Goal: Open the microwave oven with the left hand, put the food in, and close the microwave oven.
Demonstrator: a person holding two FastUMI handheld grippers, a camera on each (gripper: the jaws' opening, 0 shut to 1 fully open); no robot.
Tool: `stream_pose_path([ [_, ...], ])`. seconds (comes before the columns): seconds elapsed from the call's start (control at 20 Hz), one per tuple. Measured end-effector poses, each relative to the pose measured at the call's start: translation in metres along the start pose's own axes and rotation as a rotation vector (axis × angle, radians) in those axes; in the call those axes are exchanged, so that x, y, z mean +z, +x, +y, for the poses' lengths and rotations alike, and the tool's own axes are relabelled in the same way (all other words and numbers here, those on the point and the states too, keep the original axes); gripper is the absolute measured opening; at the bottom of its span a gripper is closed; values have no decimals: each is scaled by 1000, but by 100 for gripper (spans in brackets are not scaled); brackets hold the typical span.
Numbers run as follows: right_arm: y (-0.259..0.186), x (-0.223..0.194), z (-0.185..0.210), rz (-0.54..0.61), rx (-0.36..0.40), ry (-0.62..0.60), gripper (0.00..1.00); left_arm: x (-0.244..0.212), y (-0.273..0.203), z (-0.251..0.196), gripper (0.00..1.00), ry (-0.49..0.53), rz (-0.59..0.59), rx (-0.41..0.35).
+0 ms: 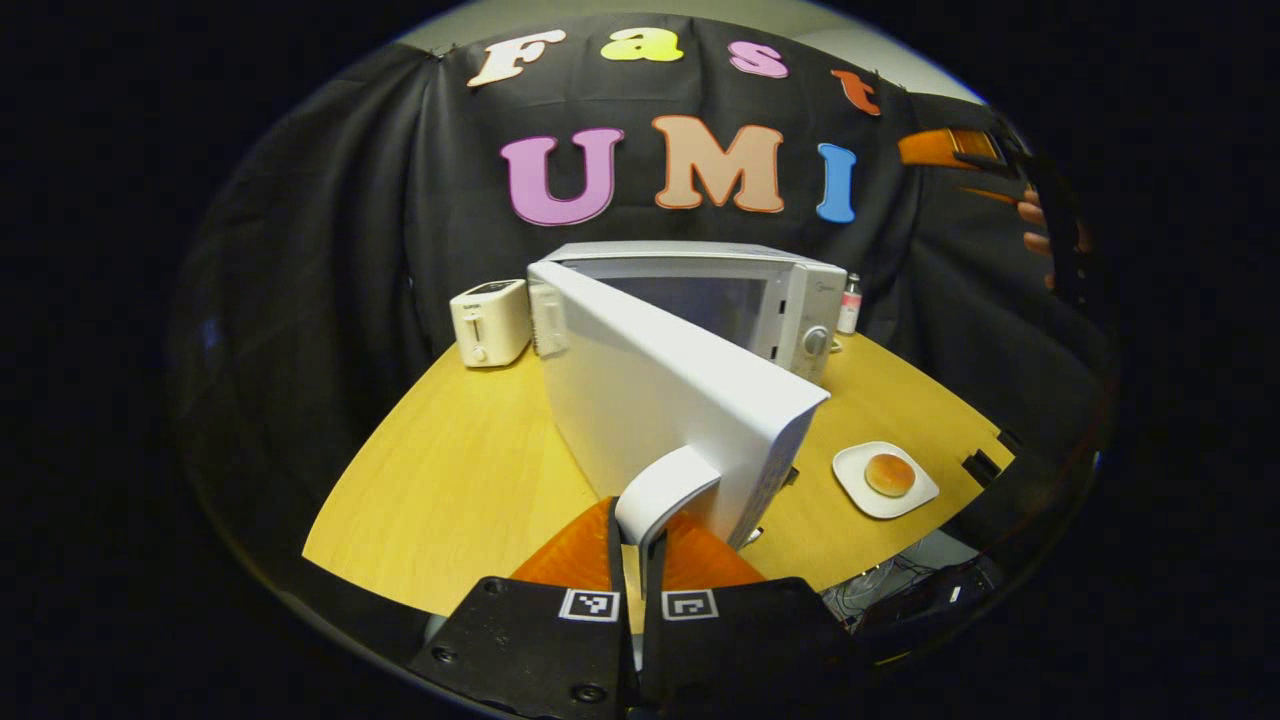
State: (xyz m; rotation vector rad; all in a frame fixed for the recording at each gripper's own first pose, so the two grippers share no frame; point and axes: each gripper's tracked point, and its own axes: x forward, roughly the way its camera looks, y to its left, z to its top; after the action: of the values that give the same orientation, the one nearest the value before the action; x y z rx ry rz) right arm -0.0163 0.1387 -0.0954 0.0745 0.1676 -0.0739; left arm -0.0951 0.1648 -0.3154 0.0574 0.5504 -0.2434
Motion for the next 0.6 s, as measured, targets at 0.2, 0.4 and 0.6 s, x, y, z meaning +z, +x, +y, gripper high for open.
stream_pose_path([
  [0.2,-8,-55,-9,62,-47,36,97,-6,-10,45,1,-37,-4,69],
  [0.4,-10,-154,-27,222,-108,36,97,-8,-15,68,1,-87,-6,73],
  [0.6,-16,-247,-42,397,-148,23,98,-8,-16,76,1,-95,-8,64],
])
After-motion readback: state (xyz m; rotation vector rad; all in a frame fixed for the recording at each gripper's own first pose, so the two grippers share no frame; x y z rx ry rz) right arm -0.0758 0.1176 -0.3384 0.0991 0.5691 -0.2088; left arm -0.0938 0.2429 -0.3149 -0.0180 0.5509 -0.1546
